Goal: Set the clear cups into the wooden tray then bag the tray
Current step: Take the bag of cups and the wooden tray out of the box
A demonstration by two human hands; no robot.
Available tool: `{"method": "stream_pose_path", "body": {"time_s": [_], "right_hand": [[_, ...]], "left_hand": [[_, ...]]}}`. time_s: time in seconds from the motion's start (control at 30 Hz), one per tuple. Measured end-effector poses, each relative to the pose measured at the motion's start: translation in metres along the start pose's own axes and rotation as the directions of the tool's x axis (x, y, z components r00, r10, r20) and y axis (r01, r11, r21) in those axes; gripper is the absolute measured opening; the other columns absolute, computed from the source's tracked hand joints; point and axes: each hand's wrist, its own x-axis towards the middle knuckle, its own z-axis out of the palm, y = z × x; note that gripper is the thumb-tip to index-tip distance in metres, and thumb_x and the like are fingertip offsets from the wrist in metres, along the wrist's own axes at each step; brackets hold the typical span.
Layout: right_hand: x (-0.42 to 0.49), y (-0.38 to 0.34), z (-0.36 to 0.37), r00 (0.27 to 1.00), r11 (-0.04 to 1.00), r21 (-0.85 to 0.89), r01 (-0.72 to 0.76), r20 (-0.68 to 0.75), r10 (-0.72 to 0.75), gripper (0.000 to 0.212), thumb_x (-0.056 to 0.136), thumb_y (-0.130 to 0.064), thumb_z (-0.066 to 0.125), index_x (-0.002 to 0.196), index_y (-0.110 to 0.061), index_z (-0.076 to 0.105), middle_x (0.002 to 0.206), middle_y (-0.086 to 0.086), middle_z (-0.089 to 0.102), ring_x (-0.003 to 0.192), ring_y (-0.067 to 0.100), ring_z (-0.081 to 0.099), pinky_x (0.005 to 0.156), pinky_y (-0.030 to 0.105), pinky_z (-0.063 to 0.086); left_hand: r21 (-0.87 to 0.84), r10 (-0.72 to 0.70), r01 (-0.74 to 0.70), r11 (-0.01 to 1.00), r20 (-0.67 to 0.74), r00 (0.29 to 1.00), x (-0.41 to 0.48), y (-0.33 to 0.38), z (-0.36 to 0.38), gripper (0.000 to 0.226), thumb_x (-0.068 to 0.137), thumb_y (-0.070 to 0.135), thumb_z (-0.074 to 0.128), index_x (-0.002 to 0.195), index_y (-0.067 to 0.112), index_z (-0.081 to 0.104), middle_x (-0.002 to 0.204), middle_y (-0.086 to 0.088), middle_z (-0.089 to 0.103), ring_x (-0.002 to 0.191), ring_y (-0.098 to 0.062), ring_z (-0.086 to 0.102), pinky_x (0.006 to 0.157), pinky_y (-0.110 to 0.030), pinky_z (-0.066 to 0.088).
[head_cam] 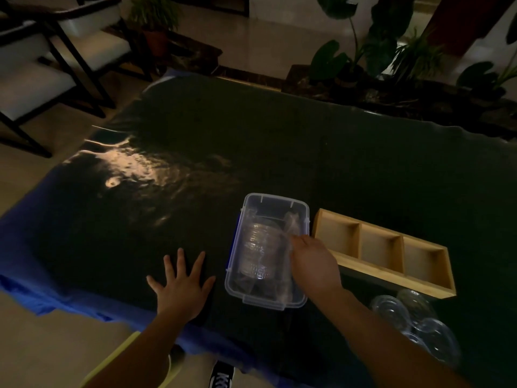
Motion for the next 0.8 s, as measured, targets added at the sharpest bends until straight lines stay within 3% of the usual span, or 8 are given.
{"method": "stream_pose_path", "body": {"time_s": [0.1, 0.2, 0.27, 0.37, 0.43, 0.5, 0.6, 0.8], "right_hand": [[0.018, -0.020, -0.006, 0.975, 0.995, 0.009, -0.095, 0.204, 0.091, 0.023, 0.102, -0.024, 0.055, 0.123, -0.015, 0.057, 0.113, 0.007, 0.066, 0.096, 0.018, 0.066, 0.088, 0.034, 0.054], [0.035, -0.037, 0.001, 0.914, 0.923, 0.209, -0.323, 0.322, 0.247, 0.031, 0.104, -0.025, 0.051, 0.131, -0.010, 0.052, 0.107, 0.007, 0.058, 0.085, 0.016, 0.057, 0.077, 0.030, 0.046], [0.041, -0.045, 0.010, 0.866, 0.806, 0.355, -0.474, 0.355, 0.354, 0.050, 0.101, -0.027, 0.058, 0.143, -0.008, 0.040, 0.124, 0.012, 0.056, 0.100, 0.021, 0.058, 0.084, 0.034, 0.047], [0.042, -0.050, 0.023, 0.778, 0.572, 0.528, -0.627, 0.396, 0.487, 0.069, 0.096, -0.028, 0.065, 0.151, -0.008, 0.029, 0.130, 0.014, 0.055, 0.090, 0.018, 0.052, 0.073, 0.032, 0.043], [0.043, -0.050, 0.029, 0.760, 0.534, 0.545, -0.646, 0.395, 0.516, 0.071, 0.093, -0.027, 0.069, 0.150, -0.009, 0.032, 0.122, 0.010, 0.059, 0.081, 0.014, 0.050, 0.061, 0.026, 0.038], [0.045, -0.050, 0.028, 0.745, 0.475, 0.588, -0.655, 0.398, 0.535, 0.053, 0.093, -0.027, 0.069, 0.138, -0.010, 0.045, 0.109, 0.007, 0.062, 0.075, 0.013, 0.056, 0.053, 0.026, 0.041], [0.044, -0.049, 0.021, 0.743, 0.383, 0.656, -0.650, 0.443, 0.502, 0.016, 0.094, -0.023, 0.067, 0.103, -0.014, 0.058, 0.100, 0.008, 0.064, 0.083, 0.021, 0.066, 0.077, 0.036, 0.059], [0.023, -0.035, 0.006, 0.833, 0.392, 0.775, -0.495, 0.297, 0.466, 0.012, 0.091, -0.018, 0.068, 0.094, -0.022, 0.058, 0.096, 0.006, 0.063, 0.087, 0.024, 0.067, 0.086, 0.046, 0.060]], "left_hand": [[-0.015, 0.000, 0.000, 1.000, 0.014, 1.000, 0.000, -0.001, -0.005, 0.075, 0.093, 0.076, 0.028, 0.156, 0.053, -0.007, 0.171, -0.004, -0.018, 0.154, -0.037, -0.019, 0.115, -0.078, 0.002], [-0.025, 0.008, -0.008, 1.000, 0.013, 1.000, -0.002, -0.001, -0.005, 0.075, 0.093, 0.076, 0.027, 0.156, 0.053, -0.007, 0.171, -0.003, -0.017, 0.154, -0.037, -0.019, 0.115, -0.078, 0.002], [-0.024, 0.004, -0.004, 1.000, 0.003, 1.000, -0.002, -0.001, -0.004, 0.075, 0.093, 0.077, 0.026, 0.156, 0.053, -0.008, 0.170, -0.003, -0.018, 0.154, -0.037, -0.020, 0.116, -0.078, 0.001], [-0.027, 0.011, -0.011, 1.000, 0.003, 1.000, -0.002, -0.001, -0.003, 0.075, 0.093, 0.078, 0.024, 0.155, 0.053, -0.009, 0.170, -0.003, -0.019, 0.153, -0.036, -0.021, 0.116, -0.077, -0.001], [-0.027, 0.012, -0.012, 1.000, -0.003, 1.000, -0.002, -0.001, -0.002, 0.075, 0.093, 0.078, 0.023, 0.156, 0.053, -0.010, 0.170, -0.003, -0.019, 0.153, -0.037, -0.021, 0.116, -0.078, -0.001], [-0.020, 0.007, -0.007, 1.000, -0.002, 1.000, -0.002, -0.001, -0.002, 0.075, 0.093, 0.078, 0.023, 0.156, 0.053, -0.010, 0.170, -0.004, -0.019, 0.153, -0.037, -0.021, 0.115, -0.078, -0.001], [-0.022, 0.005, -0.005, 1.000, 0.002, 1.000, -0.004, 0.000, -0.003, 0.075, 0.093, 0.078, 0.022, 0.155, 0.053, -0.010, 0.170, -0.004, -0.020, 0.153, -0.037, -0.022, 0.115, -0.077, -0.002], [-0.018, 0.004, -0.004, 1.000, 0.019, 1.000, -0.004, 0.001, -0.006, 0.075, 0.094, 0.077, 0.023, 0.156, 0.052, -0.011, 0.170, -0.004, -0.021, 0.153, -0.037, -0.022, 0.115, -0.078, -0.001]]}}
